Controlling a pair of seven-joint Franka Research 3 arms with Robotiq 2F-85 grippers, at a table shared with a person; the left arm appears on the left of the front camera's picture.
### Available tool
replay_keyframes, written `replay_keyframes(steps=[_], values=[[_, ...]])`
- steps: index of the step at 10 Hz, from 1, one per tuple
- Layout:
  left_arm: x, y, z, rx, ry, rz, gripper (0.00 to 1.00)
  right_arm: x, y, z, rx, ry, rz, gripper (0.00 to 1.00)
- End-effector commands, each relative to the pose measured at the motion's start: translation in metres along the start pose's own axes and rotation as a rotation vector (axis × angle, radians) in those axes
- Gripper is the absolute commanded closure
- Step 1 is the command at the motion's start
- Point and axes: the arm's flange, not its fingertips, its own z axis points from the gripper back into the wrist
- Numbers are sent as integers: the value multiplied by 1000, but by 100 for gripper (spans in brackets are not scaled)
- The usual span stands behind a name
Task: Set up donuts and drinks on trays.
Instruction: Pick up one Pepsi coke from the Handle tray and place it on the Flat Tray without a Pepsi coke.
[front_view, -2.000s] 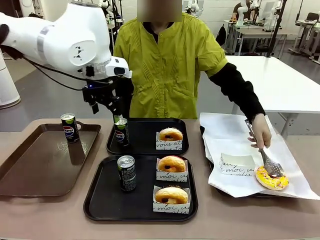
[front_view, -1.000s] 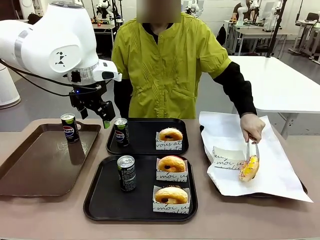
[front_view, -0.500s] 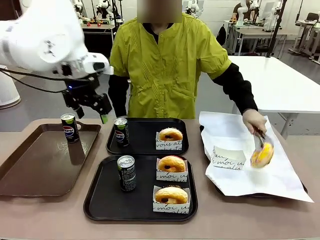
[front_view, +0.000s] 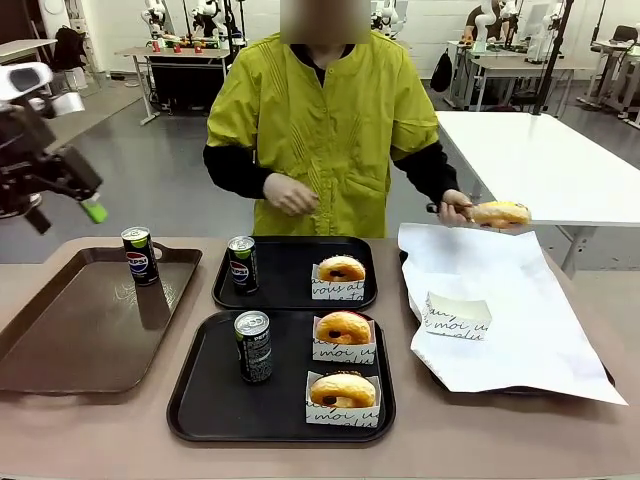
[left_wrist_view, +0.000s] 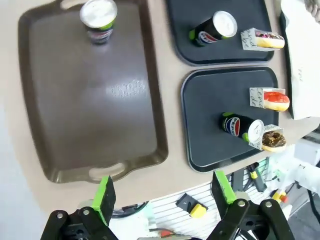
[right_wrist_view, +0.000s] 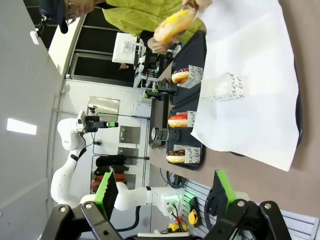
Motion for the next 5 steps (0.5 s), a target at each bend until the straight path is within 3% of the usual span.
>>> replay_keyframes(steps=[1,3,4,5], values=[[-8,24,-12,-108,-5,40,0,3,1,-1,27,-15,16,0],[-1,49,-18,-183,11,66,0,3,1,-1,27,-15,16,0],[-8,44,-22,-140,-18,14,0,3,1,-1,27,-15,16,0],[-7,44,-13,-129,9,76,0,3,1,-1,27,-15,16,0]])
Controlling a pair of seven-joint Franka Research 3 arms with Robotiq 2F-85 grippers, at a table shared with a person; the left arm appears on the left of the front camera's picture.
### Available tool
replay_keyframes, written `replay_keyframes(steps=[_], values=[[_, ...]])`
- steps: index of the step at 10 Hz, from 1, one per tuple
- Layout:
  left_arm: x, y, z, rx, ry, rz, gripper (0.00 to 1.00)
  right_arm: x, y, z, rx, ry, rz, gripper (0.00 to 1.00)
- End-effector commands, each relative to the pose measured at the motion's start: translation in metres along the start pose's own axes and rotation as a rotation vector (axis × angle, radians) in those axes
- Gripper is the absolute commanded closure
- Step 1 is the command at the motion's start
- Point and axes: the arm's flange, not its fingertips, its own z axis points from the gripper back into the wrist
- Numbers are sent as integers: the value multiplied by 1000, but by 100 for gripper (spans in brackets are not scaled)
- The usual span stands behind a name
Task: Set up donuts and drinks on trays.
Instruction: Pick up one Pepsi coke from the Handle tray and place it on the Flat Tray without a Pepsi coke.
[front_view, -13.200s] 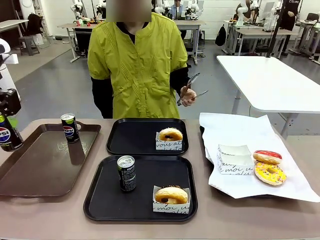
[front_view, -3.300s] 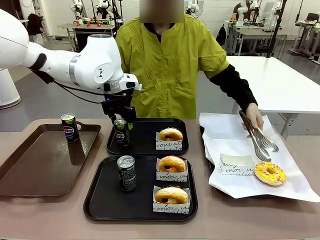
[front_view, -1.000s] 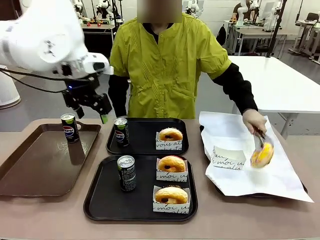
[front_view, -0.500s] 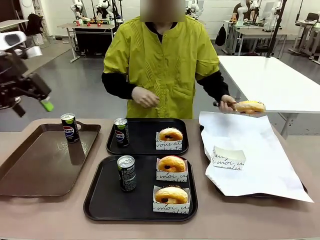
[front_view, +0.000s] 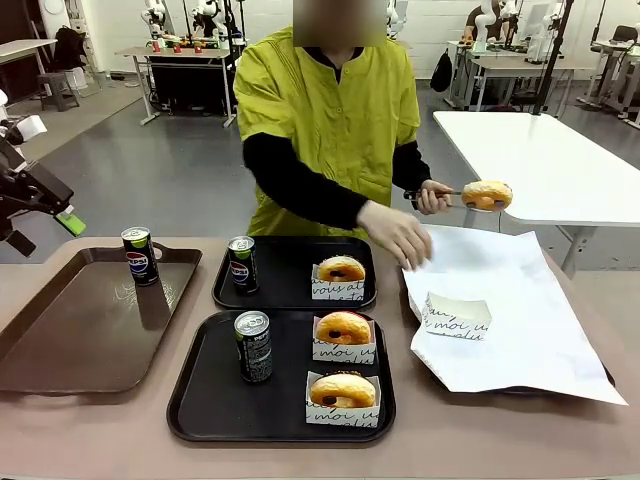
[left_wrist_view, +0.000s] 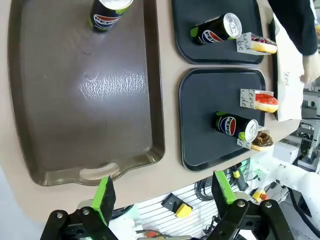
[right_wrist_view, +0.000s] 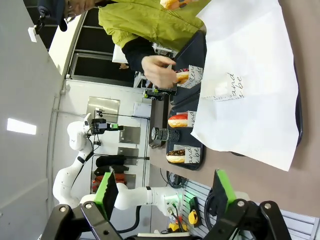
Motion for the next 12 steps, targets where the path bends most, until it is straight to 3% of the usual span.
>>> replay_keyframes(steps=[1,6,7,9,11,12], values=[[-1,-4,4,9,-3,13,0,3,1,-1,27,-14,16,0],[0,-3,1,10,-2,-1,0,3,1,-1,27,-14,16,0],[19,19,15,-255,43,101,0,3,1,-1,27,-14,16,0],[30,58,31,-625,88,236,0,3,1,-1,27,-14,16,0],[28,85,48,-917,111,276,0,3,1,-1,27,-14,16,0],[24,98,53,-984,119,280,0,3,1,-1,27,-14,16,0]])
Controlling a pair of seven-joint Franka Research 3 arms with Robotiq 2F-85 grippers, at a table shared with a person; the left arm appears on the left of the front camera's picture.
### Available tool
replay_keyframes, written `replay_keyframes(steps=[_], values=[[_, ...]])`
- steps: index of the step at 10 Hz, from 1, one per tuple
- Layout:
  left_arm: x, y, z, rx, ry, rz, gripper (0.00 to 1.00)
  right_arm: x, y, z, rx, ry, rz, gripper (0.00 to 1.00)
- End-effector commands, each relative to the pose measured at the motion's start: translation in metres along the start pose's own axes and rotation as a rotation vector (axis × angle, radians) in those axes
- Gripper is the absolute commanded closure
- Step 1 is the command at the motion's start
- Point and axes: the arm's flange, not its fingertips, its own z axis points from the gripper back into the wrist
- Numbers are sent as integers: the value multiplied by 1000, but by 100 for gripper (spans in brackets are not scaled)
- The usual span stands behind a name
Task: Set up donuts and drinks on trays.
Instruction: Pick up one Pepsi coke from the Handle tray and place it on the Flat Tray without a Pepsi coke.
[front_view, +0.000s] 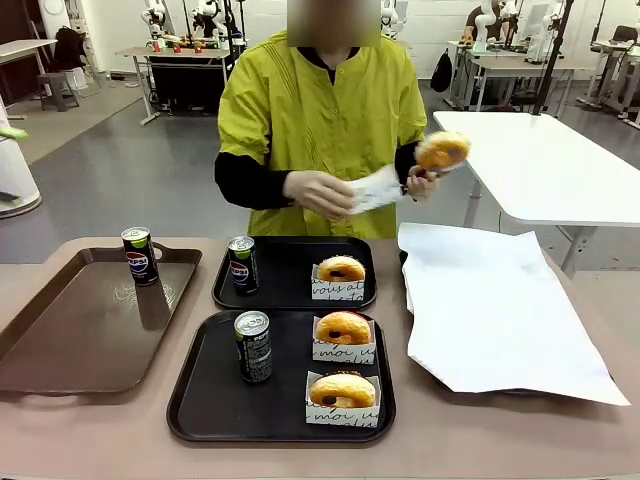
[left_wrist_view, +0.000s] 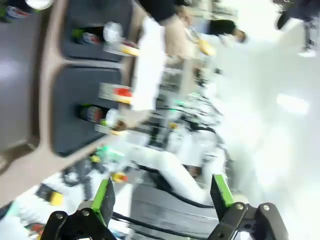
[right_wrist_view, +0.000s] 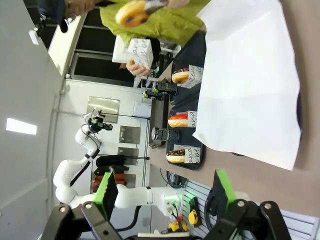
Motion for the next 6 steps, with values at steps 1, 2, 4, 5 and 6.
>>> replay_keyframes(steps=[1,2,4,5,6], values=[[2,12,17,-144,10,33,0,3,1,-1,26,-14,16,0],[1,23,28,-179,18,44,0,3,1,-1,26,-14,16,0],[0,52,45,-194,52,-26,0,3,1,-1,26,-14,16,0],[-1,67,46,-145,56,-66,0,3,1,-1,26,-14,16,0],[-1,79,49,-134,88,-100,0,3,1,-1,26,-14,16,0]])
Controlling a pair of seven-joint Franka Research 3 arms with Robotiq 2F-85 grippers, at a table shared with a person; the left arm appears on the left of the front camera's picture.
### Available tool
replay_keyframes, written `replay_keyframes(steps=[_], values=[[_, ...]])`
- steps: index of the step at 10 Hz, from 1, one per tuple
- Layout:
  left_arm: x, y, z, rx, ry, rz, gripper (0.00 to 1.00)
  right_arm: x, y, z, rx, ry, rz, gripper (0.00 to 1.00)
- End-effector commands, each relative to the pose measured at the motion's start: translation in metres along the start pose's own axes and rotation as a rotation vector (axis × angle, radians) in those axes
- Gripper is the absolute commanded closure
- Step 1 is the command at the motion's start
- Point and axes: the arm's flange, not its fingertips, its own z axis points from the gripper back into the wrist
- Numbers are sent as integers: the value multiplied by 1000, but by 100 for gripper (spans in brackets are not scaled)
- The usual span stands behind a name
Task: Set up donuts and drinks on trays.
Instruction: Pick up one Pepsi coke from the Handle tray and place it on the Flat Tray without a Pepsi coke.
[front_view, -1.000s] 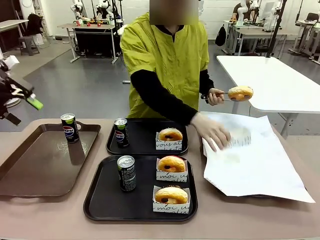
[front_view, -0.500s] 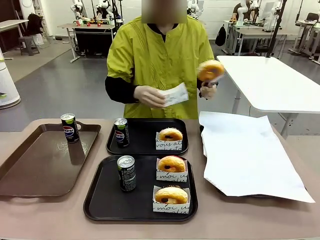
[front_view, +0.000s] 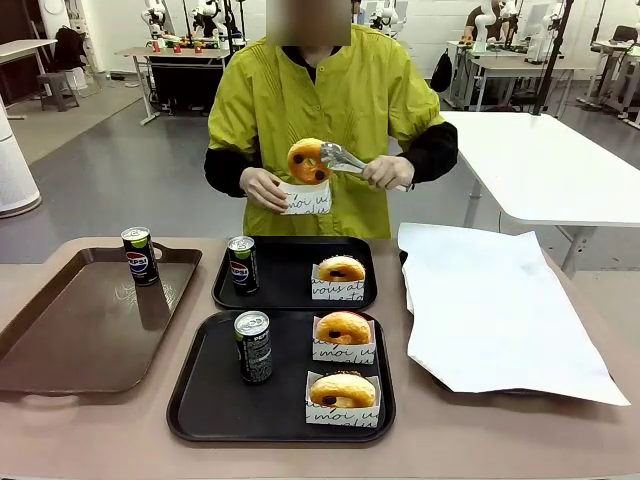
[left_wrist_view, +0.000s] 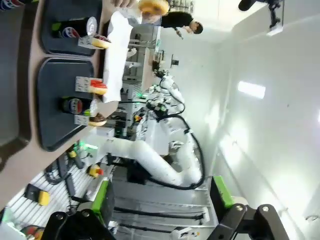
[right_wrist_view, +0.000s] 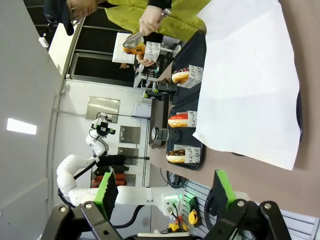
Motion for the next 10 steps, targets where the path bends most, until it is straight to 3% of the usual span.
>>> replay_keyframes(steps=[1,3,6,10], values=[[1,18,8,68,81,-115,0,3,1,-1,26,-15,16,0],[10,37,13,155,65,-184,0,3,1,-1,26,-15,16,0],[15,62,19,194,-14,-187,0,3,1,-1,26,-15,16,0],[16,70,32,153,-109,-166,0,3,1,-1,26,-15,16,0]])
